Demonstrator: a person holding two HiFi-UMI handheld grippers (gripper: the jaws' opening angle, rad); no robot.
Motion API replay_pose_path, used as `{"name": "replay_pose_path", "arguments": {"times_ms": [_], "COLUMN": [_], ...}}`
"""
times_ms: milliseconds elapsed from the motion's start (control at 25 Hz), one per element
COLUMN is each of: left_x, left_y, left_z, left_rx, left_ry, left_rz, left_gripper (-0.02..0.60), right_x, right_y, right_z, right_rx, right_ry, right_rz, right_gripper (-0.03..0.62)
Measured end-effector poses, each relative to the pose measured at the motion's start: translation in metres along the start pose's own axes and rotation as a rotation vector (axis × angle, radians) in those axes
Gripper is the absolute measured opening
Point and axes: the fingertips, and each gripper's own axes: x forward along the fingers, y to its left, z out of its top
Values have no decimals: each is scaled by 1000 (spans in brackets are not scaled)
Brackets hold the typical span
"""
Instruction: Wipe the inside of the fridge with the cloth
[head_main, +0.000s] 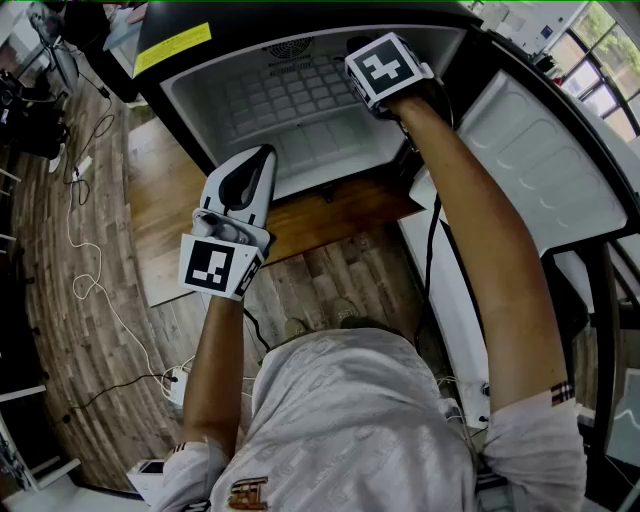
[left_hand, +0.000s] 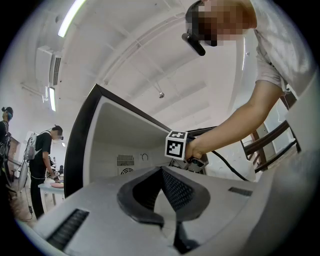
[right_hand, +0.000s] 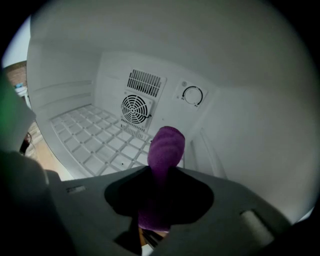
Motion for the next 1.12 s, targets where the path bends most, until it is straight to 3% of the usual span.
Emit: {"name": "replay_pose_path", "arguments": {"times_ms": [400, 720, 1120], "left_x": [-7, -12, -34], "left_y": [8, 9, 18], "left_z": [-2, -2, 3], "left_rx": [-4, -6, 4], "left_ry": [2, 3, 8], "left_rz": [14, 4, 17], "left_gripper": [0, 0, 0], "right_x": [-8, -61, -71], "right_y": [4, 81, 185], "right_z": [7, 57, 96], "right_rx": [8, 51, 40], "right_ry": [-56, -242, -279], "right_rz": [2, 234, 434], "right_gripper": [115, 115, 115]}}
